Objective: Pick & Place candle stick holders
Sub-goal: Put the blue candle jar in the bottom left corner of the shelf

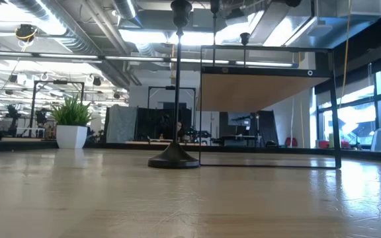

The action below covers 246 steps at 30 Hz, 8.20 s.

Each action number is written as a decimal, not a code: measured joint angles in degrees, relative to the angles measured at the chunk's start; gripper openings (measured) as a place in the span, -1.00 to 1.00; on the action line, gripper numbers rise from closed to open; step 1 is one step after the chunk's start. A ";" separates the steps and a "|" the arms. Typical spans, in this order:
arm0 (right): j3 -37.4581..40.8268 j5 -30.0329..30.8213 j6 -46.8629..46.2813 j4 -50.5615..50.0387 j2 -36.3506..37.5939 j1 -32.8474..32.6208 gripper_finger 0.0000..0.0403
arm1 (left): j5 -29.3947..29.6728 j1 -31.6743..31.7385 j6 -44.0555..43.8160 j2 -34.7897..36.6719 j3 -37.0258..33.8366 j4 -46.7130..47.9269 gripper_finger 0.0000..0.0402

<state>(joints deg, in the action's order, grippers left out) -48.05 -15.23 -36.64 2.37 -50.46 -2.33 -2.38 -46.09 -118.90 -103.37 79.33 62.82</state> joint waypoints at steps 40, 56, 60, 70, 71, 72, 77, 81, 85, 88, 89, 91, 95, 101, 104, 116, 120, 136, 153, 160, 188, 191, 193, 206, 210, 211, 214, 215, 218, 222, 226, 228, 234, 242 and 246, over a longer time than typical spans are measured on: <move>0.00 -0.06 -1.96 -0.02 0.00 -0.02 0.13 | -1.72 -0.44 -5.02 0.00 -9.51 -5.10 0.66; 0.00 -0.02 -1.95 0.00 0.00 0.00 0.13 | -2.35 -0.48 -4.50 0.00 -12.44 -10.26 0.66; 0.00 0.00 -1.95 0.00 0.00 0.00 0.13 | -2.31 -0.48 -4.17 0.00 -12.44 -10.29 0.66; 0.00 0.18 -1.95 0.00 0.00 -0.02 0.13 | -2.33 -0.48 -3.79 -0.57 -12.48 -11.03 0.66; 0.00 0.18 -1.95 0.00 0.00 -0.02 0.13 | -2.33 -0.48 -3.79 -0.61 -12.52 -11.21 0.66; 0.00 0.18 -1.95 0.02 0.00 -0.02 0.13 | -2.33 -0.47 -3.79 -0.74 -12.52 -11.40 0.66; 0.00 0.17 -1.95 0.02 0.00 -0.02 0.13 | -2.35 -0.24 -3.41 -1.65 -12.52 -12.84 0.66; 0.00 0.16 -1.95 0.02 0.00 -0.01 0.13 | -2.35 -0.26 -3.34 -2.58 -12.52 -14.34 0.66; 0.00 0.16 -1.95 0.01 0.00 -0.02 0.13 | -2.96 -0.26 -2.87 -3.69 -12.52 -16.33 0.66; 0.00 0.16 -1.95 0.02 0.00 -0.02 0.13 | -2.92 -0.26 -2.83 -4.16 -12.50 -16.62 0.66; 0.00 0.16 -1.95 0.02 0.00 -0.02 0.13 | -2.91 -0.26 -2.81 -4.22 -12.48 -16.60 0.66; 0.00 0.15 -1.95 0.02 0.00 -0.02 0.13 | -2.70 -0.26 -2.63 -4.22 -12.48 -16.52 0.66; 0.00 0.14 -1.95 0.02 0.00 -0.02 0.13 | -2.41 -0.05 -1.73 -4.24 -12.46 -16.45 0.66; 0.00 0.14 -1.95 0.02 0.00 -0.02 0.13 | -2.17 0.93 0.20 -4.24 -12.46 -16.33 0.66; 0.00 0.12 -1.95 0.02 0.00 -0.02 0.13 | -1.60 1.73 1.26 -4.24 -12.46 -16.30 0.66; 0.00 -0.02 -1.95 0.02 0.00 -0.02 0.13 | -2.29 3.91 6.05 -4.26 -12.46 -15.79 0.66; 0.00 -0.02 -1.95 0.02 0.00 -0.02 0.13 | -2.02 3.93 6.17 -4.26 -12.46 -15.55 0.59; 0.00 0.01 -1.95 0.00 0.00 0.00 0.13 | 0.32 3.93 5.10 -1.04 -9.95 -10.09 0.44; 0.00 -0.28 3.08 0.00 0.00 -0.02 0.13 | 29.33 8.82 -2.14 19.10 -8.44 -12.19 0.44; -3.39 1.31 8.94 -8.87 -0.51 -2.36 0.13 | 30.02 15.72 9.49 22.80 -8.44 -21.14 0.44; -51.68 29.79 24.24 -58.50 -31.01 -19.58 0.50 | 23.28 33.50 35.83 22.75 1.09 -34.89 0.44; -52.82 32.12 22.41 -58.34 -31.92 -19.90 0.50 | 19.95 34.79 37.70 22.75 1.09 -35.15 0.44; -53.05 33.46 21.54 -58.28 -32.53 -19.91 0.50 | 18.36 35.54 39.27 22.75 1.09 -35.16 0.44; -53.07 39.23 16.50 -53.77 -38.11 -19.58 0.50 | 10.24 38.75 46.89 22.75 1.09 -35.79 0.44; -53.07 38.82 18.07 -50.95 -39.23 -19.91 0.51 | 9.99 38.78 47.48 22.75 1.09 -36.03 0.44; -53.07 38.80 18.53 -50.73 -39.53 -19.98 0.51 | 9.81 38.76 47.72 22.75 1.09 -36.03 0.44; -53.07 38.76 19.09 -50.58 -40.05 -19.94 0.51 | 9.69 38.75 48.11 22.75 1.09 -35.96 0.44; -53.07 38.76 19.09 -50.59 -40.22 -19.76 0.52 | 9.69 38.75 47.98 22.75 1.09 -35.99 0.44; -53.07 38.87 19.11 -50.58 -40.79 -19.29 0.59 | 9.74 38.75 47.67 22.75 1.09 -36.01 0.44; -53.07 39.99 19.22 -50.31 -41.44 -18.95 0.71 | 9.81 38.69 47.51 22.75 1.09 -36.03 0.44; -53.05 43.02 19.36 -50.02 -41.51 -18.93 0.79 | 10.10 38.66 47.18 22.75 1.09 -36.04 0.44; -53.05 43.87 19.73 -49.45 -41.51 -18.89 0.80 | 10.15 38.56 47.11 22.75 1.09 -36.04 0.44; -53.07 43.92 20.95 -47.08 -41.99 -18.61 0.81 | 10.42 38.25 47.08 22.75 1.09 -36.41 0.44; -53.05 43.96 22.32 -46.50 -44.63 -17.79 0.81 | 10.73 38.25 47.51 22.75 1.09 -37.50 0.44; -53.05 43.74 22.31 -46.44 -44.78 -17.10 0.81 | 10.72 38.25 47.70 22.75 1.09 -37.38 0.44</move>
<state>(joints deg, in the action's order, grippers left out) -101.10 28.51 -14.33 -44.06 -95.24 -19.43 8.34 -7.84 -71.20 -80.62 80.42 25.44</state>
